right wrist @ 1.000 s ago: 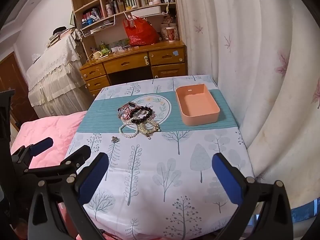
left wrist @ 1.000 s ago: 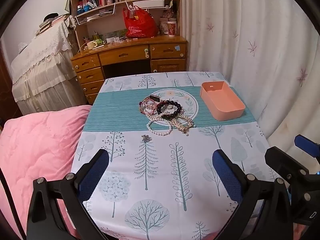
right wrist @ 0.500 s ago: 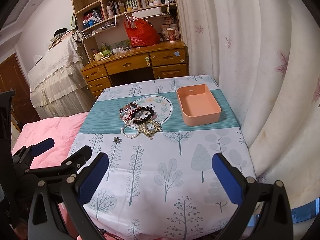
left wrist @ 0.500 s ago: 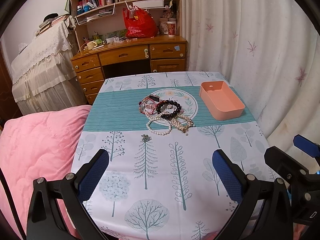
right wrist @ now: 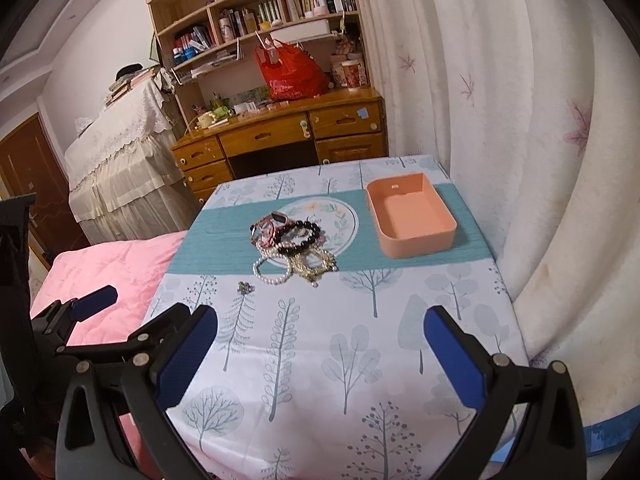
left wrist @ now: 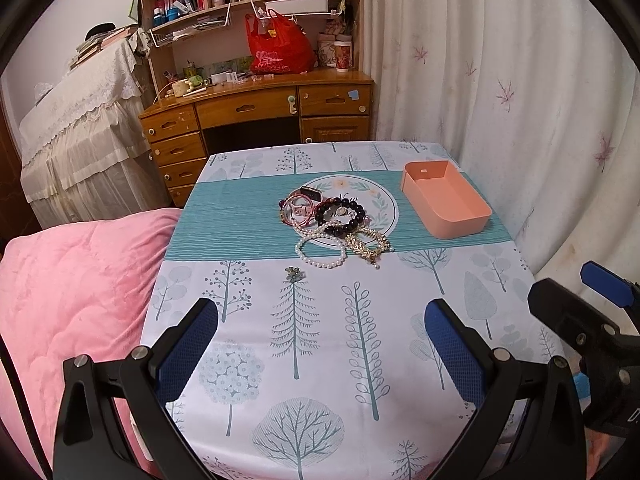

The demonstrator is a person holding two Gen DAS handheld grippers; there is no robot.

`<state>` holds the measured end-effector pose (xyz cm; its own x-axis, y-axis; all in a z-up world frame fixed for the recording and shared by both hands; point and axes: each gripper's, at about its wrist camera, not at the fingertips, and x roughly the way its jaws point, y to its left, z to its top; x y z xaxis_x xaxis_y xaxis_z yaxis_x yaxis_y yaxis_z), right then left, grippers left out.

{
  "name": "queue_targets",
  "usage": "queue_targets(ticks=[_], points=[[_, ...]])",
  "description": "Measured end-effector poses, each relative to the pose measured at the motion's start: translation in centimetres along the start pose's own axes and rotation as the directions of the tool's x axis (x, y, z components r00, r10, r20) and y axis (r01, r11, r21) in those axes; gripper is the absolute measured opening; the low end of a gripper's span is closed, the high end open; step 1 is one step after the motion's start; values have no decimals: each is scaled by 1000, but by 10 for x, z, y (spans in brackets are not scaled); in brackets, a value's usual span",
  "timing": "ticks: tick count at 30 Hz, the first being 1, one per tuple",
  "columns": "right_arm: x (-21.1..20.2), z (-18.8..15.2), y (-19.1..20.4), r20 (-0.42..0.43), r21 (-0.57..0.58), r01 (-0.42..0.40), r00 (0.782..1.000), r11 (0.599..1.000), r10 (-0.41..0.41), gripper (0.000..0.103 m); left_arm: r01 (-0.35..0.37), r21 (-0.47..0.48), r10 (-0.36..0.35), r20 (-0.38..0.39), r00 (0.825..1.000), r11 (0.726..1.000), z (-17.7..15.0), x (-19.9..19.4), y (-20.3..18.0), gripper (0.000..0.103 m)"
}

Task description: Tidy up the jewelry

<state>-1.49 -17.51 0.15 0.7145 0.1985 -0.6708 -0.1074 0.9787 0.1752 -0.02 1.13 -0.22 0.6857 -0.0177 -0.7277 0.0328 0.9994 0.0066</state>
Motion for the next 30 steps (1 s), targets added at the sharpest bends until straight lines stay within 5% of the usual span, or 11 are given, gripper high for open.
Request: queue_targets(ticks=[9, 15, 19, 25, 30], points=[[-6, 0, 6, 165, -33, 65, 985, 997, -59, 103, 23, -19, -23, -12, 1000, 1000, 2, 12, 14, 102], [2, -8, 16, 242, -132, 77, 969, 988, -43, 103, 121, -60, -124, -52, 991, 991, 5, 34, 31, 102], [23, -11, 22, 190, -172, 45, 982, 984, -11, 103, 160, -77, -166, -82, 983, 984, 4, 49, 37, 102], [61, -7, 16, 115, -135, 49, 993, 990, -33, 103, 92, -55, -99, -122, 988, 994, 7, 81, 46, 102], [93, -5, 13, 87, -187, 22, 996, 982, -5, 103, 144, -62, -153, -177, 972, 988, 8, 118, 55, 102]])
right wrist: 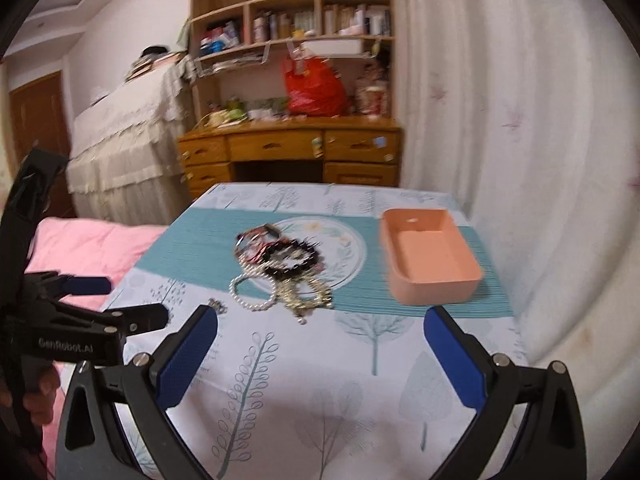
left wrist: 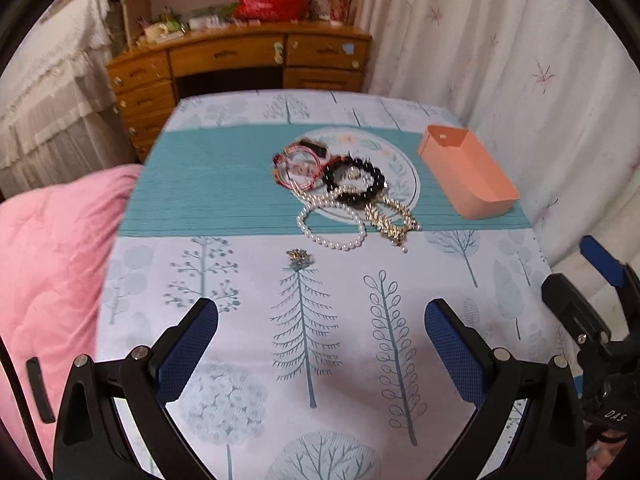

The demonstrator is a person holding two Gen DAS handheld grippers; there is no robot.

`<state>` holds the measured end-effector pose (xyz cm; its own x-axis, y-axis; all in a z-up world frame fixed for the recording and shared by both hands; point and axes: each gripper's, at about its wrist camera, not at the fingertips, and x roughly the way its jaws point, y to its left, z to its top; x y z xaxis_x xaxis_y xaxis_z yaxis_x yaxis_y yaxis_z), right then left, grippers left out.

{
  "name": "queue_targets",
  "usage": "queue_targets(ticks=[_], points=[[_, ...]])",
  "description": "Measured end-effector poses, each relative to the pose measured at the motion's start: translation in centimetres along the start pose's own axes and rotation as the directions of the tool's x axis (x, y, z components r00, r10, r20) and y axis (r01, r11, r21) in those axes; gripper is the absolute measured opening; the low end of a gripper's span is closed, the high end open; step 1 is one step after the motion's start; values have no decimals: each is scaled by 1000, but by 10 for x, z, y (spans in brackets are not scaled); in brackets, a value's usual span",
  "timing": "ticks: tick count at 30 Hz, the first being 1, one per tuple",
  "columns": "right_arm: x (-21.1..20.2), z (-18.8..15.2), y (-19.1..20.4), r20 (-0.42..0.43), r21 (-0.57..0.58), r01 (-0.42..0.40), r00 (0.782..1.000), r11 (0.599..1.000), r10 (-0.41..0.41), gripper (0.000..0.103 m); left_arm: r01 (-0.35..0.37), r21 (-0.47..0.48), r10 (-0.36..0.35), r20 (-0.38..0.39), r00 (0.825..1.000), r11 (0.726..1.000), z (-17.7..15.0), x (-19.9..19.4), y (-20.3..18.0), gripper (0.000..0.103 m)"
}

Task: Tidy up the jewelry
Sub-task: 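Grasp the gold leaf chain with the right tool while the left tool grasps a small gold brooch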

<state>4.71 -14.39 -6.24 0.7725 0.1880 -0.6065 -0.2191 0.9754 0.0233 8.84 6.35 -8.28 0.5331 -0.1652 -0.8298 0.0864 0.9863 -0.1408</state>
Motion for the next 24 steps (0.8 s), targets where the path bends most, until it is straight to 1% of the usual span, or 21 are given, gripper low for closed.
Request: queue_targets(ticks=[3, 5, 6, 9, 10, 11, 14, 16, 18, 20, 22, 24], points=[[21, -3, -3, -36, -4, -39, 999, 999, 39, 103, 38, 3, -38, -32, 999, 999, 3, 26, 11, 102], [39, -5, -5, -53, -22, -77, 996, 997, 76, 103, 41, 15, -40, -40, 998, 999, 5, 39, 15, 102], [46, -5, -5, -64, -34, -83, 995, 996, 80, 103, 47, 22, -46, -39, 998, 999, 5, 44, 17, 102], [69, -8, -1, -102, -97, -101, 991, 990, 91, 103, 112, 52, -111, -23, 994, 992, 8, 60, 26, 102], [75, -10, 0, -114, -119, -114, 988, 986, 100, 103, 142, 64, -141, -17, 990, 988, 8, 64, 30, 102], [82, -11, 0, -128, -139, -130, 985, 982, 112, 103, 156, 75, -155, -16, 988, 985, 10, 68, 33, 102], [98, -15, 2, -162, -192, -166, 977, 967, 136, 103, 140, 111, -137, -34, 990, 984, 14, 80, 38, 102], [105, -16, 5, -169, -245, -217, 969, 945, 179, 102, 126, 129, -122, -36, 992, 984, 17, 87, 39, 102], [112, -16, 10, -164, -304, -243, 966, 921, 200, 100, 132, 139, -127, -42, 991, 981, 18, 94, 41, 102], [118, -16, 16, -155, -362, -239, 968, 901, 195, 97, 147, 141, -139, -65, 988, 979, 18, 104, 42, 99], [129, -17, 23, -164, -413, -227, 971, 882, 173, 95, 160, 147, -150, -79, 986, 976, 17, 112, 41, 96], [139, -19, 27, -180, -443, -222, 971, 869, 157, 92, 153, 166, -140, -87, 986, 974, 17, 119, 37, 96]])
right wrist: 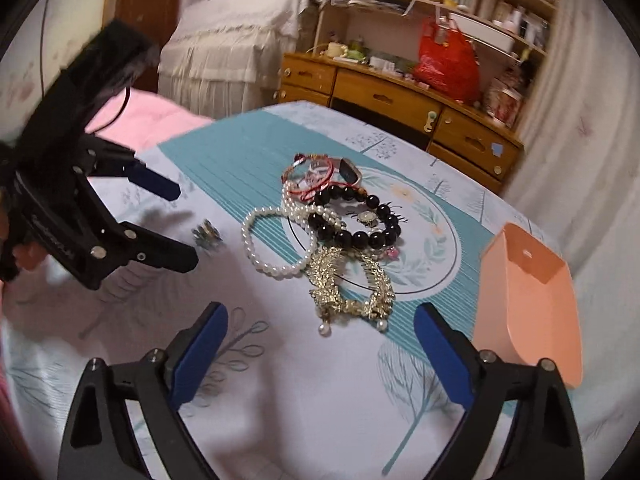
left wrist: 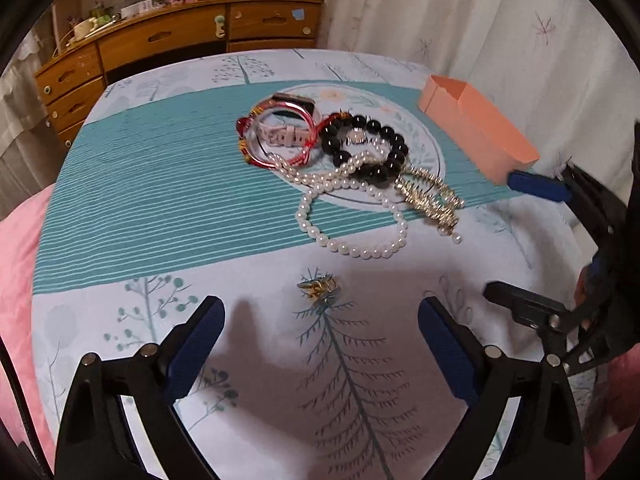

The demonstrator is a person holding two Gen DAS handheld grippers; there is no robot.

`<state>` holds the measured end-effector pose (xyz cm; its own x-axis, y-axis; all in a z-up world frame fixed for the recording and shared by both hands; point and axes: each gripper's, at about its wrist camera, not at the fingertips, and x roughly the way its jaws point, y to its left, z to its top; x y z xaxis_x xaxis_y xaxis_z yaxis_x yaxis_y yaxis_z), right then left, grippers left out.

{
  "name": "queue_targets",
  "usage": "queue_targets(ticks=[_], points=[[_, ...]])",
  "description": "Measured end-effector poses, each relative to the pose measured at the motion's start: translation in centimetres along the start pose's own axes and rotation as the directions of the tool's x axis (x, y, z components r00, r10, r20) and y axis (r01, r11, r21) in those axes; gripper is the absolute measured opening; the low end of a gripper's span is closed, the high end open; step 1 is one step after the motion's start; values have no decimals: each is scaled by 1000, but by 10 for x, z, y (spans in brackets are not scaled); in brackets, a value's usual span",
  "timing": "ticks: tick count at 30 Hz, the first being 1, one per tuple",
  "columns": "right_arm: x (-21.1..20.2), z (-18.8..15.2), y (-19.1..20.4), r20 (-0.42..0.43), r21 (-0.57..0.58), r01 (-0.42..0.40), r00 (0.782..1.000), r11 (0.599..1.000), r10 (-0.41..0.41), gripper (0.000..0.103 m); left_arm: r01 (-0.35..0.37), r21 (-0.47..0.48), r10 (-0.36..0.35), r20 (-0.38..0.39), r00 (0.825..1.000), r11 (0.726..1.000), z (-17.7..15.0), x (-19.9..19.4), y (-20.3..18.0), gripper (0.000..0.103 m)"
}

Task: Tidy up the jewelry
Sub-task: 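Grasp the gold leaf chain with the right tool while the left tool grasps a small gold brooch, then carry the gold chain and brooch into the pink box and open both tools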

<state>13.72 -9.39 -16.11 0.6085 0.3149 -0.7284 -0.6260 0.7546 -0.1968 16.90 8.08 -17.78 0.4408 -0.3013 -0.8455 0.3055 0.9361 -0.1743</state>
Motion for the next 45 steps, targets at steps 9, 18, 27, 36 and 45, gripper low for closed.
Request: queue_targets(ticks=[9, 18, 27, 36, 45], points=[[39, 9, -4, -76, -2, 1, 997, 1000, -1, 77, -46, 106, 44, 19, 999, 993, 2, 14, -11, 75], [56, 22, -15, -94, 14, -19, 995, 1000, 20, 54, -70, 57, 67, 51, 996, 996, 9, 15, 0, 43], [51, 26, -22, -102, 74, -92, 990, 993, 99, 26, 0, -79, 5, 62, 998, 997, 8, 13, 13, 12], [39, 25, -55, -39, 287, -197, 976, 937, 216, 26, 17, -196, -3, 69, 998, 980, 2, 8, 25, 11], [10, 30, -88, 91, 497, -338, 936, 799, 340, 25, 64, -231, -39, 112, 993, 971, 9, -14, 23, 11]])
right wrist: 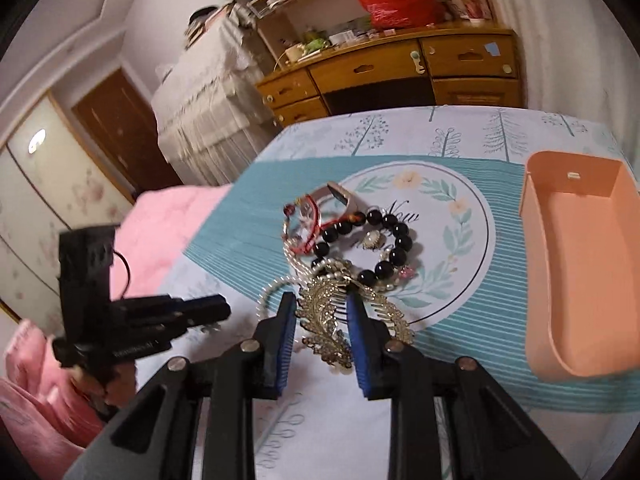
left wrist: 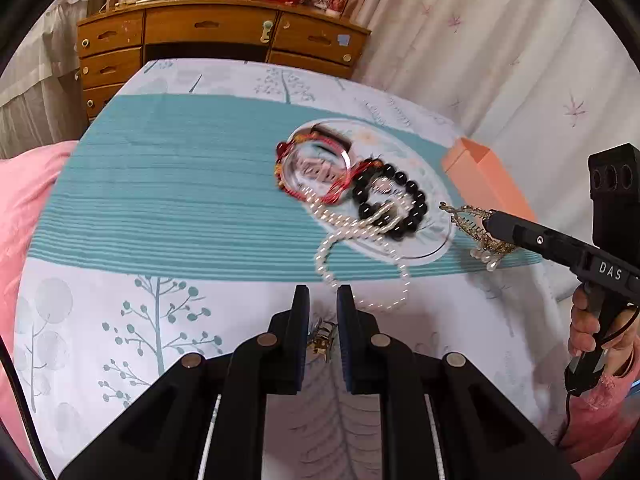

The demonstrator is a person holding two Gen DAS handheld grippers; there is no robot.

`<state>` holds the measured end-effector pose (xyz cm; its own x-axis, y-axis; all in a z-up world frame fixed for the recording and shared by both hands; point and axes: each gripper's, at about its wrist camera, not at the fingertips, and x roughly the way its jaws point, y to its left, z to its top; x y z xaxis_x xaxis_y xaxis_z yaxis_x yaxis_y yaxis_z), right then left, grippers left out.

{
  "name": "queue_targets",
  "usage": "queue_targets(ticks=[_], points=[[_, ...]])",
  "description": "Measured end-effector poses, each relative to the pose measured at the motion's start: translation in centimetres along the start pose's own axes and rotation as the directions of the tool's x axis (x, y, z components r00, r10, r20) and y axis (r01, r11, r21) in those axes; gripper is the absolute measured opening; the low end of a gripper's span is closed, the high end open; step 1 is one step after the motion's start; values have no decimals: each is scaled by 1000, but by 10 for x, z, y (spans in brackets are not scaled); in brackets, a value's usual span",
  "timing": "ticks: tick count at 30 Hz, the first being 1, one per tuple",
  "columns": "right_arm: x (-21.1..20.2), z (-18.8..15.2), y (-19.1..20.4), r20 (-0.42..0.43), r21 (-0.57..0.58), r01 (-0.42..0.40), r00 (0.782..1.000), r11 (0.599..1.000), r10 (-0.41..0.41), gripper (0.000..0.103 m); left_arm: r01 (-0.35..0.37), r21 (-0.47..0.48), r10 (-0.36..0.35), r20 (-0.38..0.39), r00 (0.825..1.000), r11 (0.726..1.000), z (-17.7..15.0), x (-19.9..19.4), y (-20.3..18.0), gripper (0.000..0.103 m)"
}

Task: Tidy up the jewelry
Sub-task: 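Carry the gold chain and brooch into the pink box and open both tools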

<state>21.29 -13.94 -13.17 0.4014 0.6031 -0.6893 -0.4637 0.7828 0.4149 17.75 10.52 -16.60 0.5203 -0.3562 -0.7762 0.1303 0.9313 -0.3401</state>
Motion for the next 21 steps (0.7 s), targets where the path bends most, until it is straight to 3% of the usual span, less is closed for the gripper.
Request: queue_targets(ticks=[8, 12, 16, 21], points=[[-47, 17, 4, 128, 0, 38, 991, 999, -38, 25, 31, 76, -35, 50, 998, 997, 29, -23, -39, 11], [-72, 22, -5, 180, 8, 101, 978, 995, -101, 25, 39, 137, -53, 103, 993, 990, 49, -34, -66, 11], [-98, 22, -21, 221, 41, 150, 963, 988, -156, 25, 87, 198, -116, 143, 983, 976, 76, -37, -101, 12], [-127, 20, -42, 269, 98, 219, 933, 971, -238, 25, 168, 269, -212, 140, 967, 948, 103, -25, -144, 12]])
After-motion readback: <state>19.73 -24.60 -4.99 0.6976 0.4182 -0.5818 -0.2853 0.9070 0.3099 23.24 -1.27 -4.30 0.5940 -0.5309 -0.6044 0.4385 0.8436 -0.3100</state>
